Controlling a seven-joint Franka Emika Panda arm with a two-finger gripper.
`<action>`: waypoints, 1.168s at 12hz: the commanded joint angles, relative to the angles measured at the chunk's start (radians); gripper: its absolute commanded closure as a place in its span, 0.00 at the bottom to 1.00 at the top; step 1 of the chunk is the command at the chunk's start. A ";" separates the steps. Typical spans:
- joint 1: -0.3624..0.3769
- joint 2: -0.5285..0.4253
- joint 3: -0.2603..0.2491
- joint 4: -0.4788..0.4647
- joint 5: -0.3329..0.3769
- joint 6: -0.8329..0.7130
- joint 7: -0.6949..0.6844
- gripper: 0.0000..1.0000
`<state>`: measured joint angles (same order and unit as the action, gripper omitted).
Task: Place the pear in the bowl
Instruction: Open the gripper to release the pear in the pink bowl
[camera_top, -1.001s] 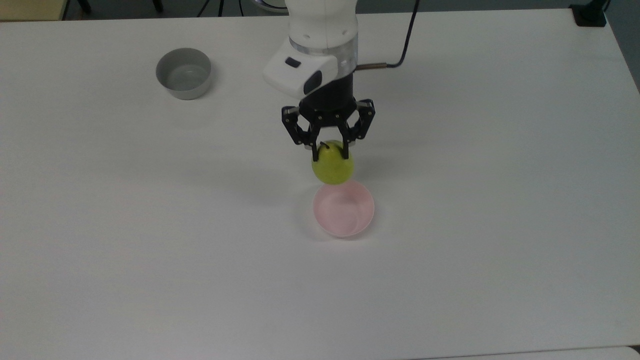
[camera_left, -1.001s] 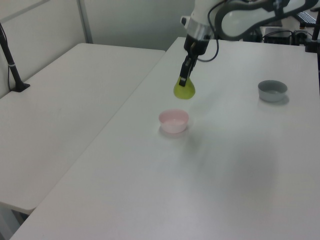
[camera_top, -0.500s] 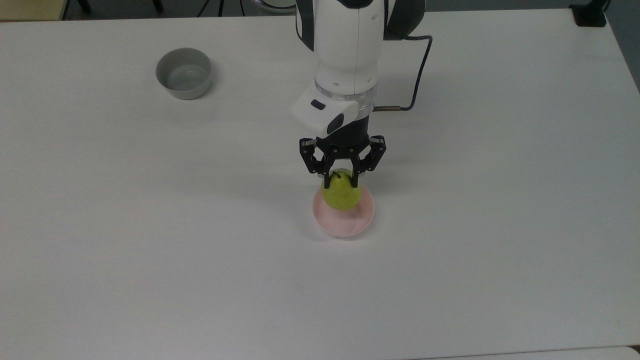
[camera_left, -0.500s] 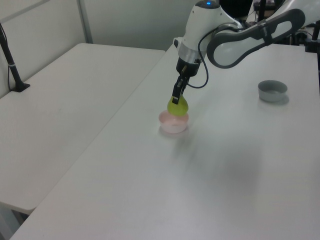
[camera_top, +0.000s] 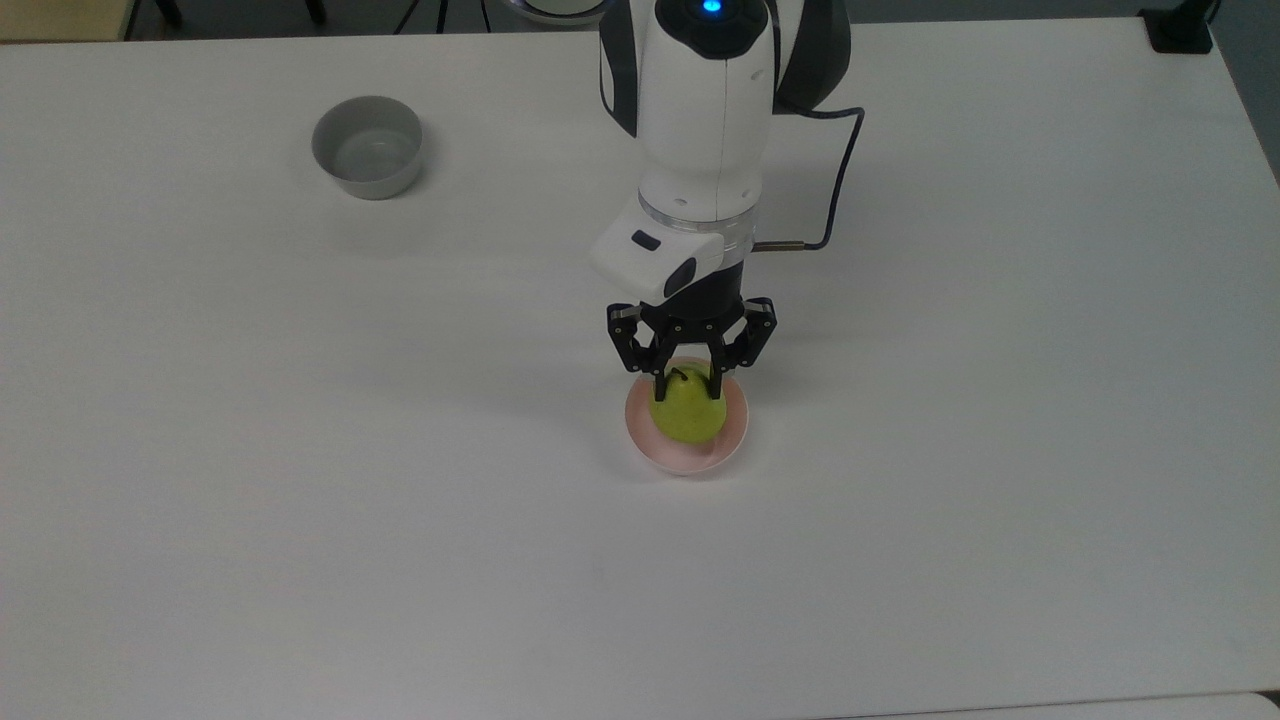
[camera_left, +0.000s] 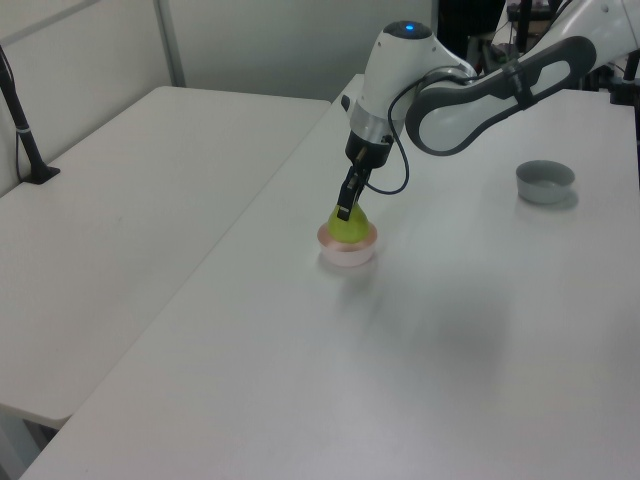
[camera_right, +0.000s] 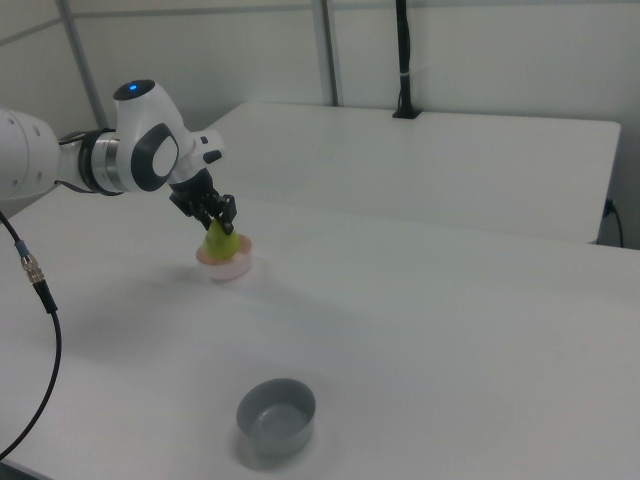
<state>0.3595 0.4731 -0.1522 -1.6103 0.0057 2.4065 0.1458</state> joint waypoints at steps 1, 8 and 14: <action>0.012 0.027 0.000 0.012 -0.026 0.034 0.034 0.87; 0.001 0.015 0.003 0.012 -0.023 0.029 0.034 0.00; -0.034 -0.126 0.003 0.027 -0.023 -0.200 0.032 0.00</action>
<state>0.3462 0.4308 -0.1494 -1.5671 0.0036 2.3348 0.1504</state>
